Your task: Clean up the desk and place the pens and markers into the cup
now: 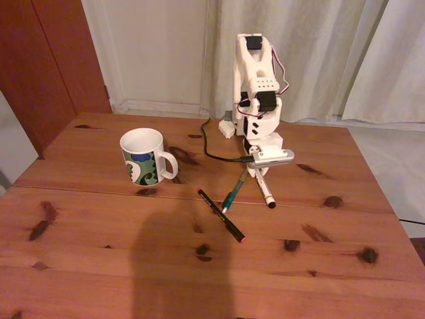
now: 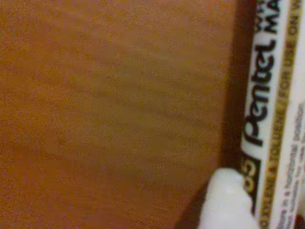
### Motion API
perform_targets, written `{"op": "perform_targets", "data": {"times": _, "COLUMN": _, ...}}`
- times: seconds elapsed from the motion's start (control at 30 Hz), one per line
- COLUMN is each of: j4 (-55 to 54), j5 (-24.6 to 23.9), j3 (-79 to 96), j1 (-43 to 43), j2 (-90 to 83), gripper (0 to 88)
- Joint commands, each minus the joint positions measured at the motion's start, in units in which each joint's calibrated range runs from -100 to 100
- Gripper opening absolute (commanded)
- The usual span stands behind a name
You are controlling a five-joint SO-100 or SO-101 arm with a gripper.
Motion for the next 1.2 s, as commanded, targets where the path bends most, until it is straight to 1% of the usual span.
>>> {"op": "perform_targets", "data": {"times": 0.0, "j4": -0.86, "j5": 0.11, "j3": -3.64, "j1": 2.2, "j2": -5.86, "gripper": 0.7}}
{"op": "perform_targets", "data": {"times": 0.33, "j4": -1.04, "j5": 0.68, "j3": -6.44, "j1": 10.16, "j2": -17.36, "gripper": 0.7}}
{"op": "perform_targets", "data": {"times": 0.6, "j4": -1.04, "j5": 0.0, "j3": -15.63, "j1": 17.48, "j2": -21.08, "gripper": 0.7}}
{"op": "perform_targets", "data": {"times": 0.83, "j4": -1.04, "j5": -3.51, "j3": -24.83, "j1": 23.35, "j2": -20.83, "gripper": 0.7}}
{"op": "perform_targets", "data": {"times": 1.0, "j4": -1.04, "j5": -7.07, "j3": -27.0, "j1": 25.44, "j2": -20.17, "gripper": 0.7}}
{"op": "perform_targets", "data": {"times": 1.1, "j4": -1.12, "j5": -8.22, "j3": -27.0, "j1": 27.05, "j2": -20.17, "gripper": 0.7}}
{"op": "perform_targets", "data": {"times": 1.17, "j4": -3.36, "j5": -8.8, "j3": -26.36, "j1": 28.66, "j2": -20.01, "gripper": 0.7}}
